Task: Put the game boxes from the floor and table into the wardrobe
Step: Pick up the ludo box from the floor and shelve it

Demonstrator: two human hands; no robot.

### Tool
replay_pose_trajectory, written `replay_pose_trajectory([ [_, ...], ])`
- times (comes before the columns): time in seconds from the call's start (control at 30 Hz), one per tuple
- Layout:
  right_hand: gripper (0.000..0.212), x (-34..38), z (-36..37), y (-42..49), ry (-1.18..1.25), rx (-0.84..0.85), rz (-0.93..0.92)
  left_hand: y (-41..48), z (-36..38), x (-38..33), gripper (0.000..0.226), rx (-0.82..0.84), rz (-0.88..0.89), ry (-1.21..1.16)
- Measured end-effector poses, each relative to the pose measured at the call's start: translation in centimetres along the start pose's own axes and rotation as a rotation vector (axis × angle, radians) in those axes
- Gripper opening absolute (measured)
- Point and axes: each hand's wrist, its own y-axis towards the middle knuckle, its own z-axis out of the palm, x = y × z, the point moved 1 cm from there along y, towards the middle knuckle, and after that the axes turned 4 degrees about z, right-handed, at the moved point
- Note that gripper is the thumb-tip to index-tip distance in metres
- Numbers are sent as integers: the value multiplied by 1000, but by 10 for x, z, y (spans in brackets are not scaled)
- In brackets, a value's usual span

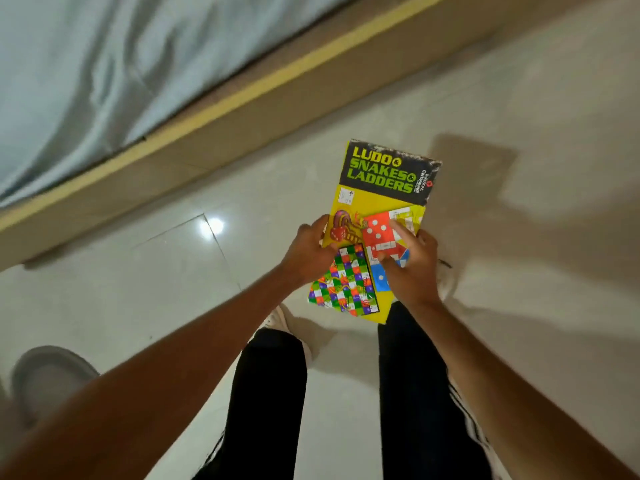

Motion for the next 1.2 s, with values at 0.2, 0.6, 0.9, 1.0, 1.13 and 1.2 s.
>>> replay_pose_trajectory([
  [0.2, 60, 112, -185, -104, 23, 58, 9, -169, -23, -177, 47, 18, 88, -80],
  [0.6, 52, 211, -500, -201, 118, -84, -114, -320, -7, -465, 64, 58, 391, -100],
  [0.9, 55, 254, -586, -113, 168, -189, -159, -257, -7, -599, 80, -67, 596, 28],
  [1.0, 60, 282, -614, -63, 177, -181, -183, -218, -25, -650, 78, -106, 633, 16],
  [1.13, 67, 334, -665, 16, 140, -193, -224, -158, -56, -733, 75, -107, 634, 0],
  [1.2, 69, 363, -692, 48, 134, -219, -255, -134, -68, -774, 74, -93, 643, -10],
])
